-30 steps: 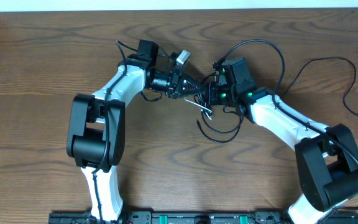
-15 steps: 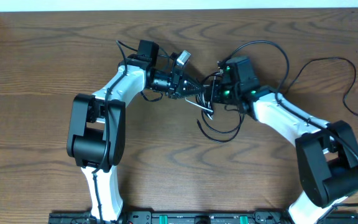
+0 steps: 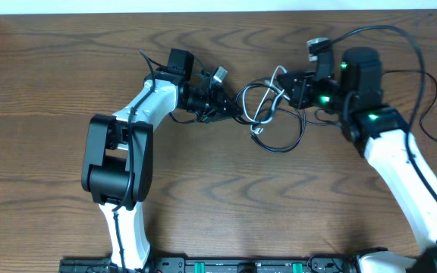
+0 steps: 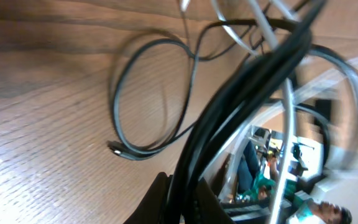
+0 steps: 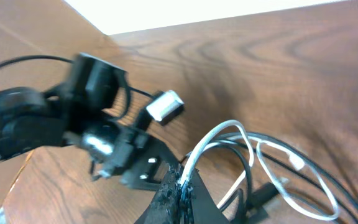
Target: Untangle cables
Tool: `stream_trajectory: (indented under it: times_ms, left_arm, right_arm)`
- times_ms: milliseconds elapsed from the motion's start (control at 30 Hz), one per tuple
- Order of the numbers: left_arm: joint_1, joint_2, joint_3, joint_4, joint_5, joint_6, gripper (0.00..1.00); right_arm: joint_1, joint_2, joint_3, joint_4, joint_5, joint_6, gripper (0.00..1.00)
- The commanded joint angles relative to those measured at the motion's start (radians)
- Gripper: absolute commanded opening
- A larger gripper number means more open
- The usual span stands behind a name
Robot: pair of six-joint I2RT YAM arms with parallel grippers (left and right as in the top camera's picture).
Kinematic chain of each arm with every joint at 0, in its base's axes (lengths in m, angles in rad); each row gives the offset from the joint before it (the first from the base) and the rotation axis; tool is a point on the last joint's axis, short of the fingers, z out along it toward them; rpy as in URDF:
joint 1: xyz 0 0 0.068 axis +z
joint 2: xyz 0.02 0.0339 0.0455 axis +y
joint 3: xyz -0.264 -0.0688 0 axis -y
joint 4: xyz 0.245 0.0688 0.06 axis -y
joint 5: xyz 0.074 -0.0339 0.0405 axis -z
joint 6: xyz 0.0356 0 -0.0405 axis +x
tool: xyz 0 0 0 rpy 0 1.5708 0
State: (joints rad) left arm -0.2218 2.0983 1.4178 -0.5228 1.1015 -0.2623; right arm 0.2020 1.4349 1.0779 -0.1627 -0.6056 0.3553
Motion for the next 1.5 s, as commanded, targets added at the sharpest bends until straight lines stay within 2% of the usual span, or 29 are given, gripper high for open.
stream_trajectory:
  times_ms: [0, 200, 500, 967, 1067, 1200, 1467]
  left_arm:
    - [0.001, 0.013, 0.000, -0.011, -0.094, -0.028, 0.08]
    - [0.001, 0.013, 0.000, -0.080, -0.213, -0.028, 0.08]
    - [0.001, 0.013, 0.000, -0.102, -0.281, -0.028, 0.08]
    - [0.001, 0.013, 0.000, -0.158, -0.441, -0.027, 0.08]
    - [0.001, 0.013, 0.000, -0.157, -0.442, -0.027, 0.08]
    - [0.001, 0.013, 0.000, -0.158, -0.445, -0.027, 0.06]
    - [0.001, 0.013, 0.000, -0.157, -0.444, -0.028, 0.08]
  right_arm:
    - [-0.050, -0.064, 0.006, 0.015, -0.121, -0.069, 0.01]
    - [-0.160, -0.122, 0.006, 0.097, -0.270, -0.064, 0.01]
    - [-0.351, -0.135, 0.006, 0.209, -0.435, -0.005, 0.01]
    - [-0.686, -0.135, 0.006, 0.210, -0.395, 0.171, 0.01]
    - [-0.760, -0.135, 0.006, 0.140, -0.348, 0.172, 0.01]
    - [-0.833, -0.132, 0.006, -0.040, -0.232, 0.160, 0.01]
    - [-0.825, -0.114, 0.006, -0.396, 0.005, 0.038, 0.01]
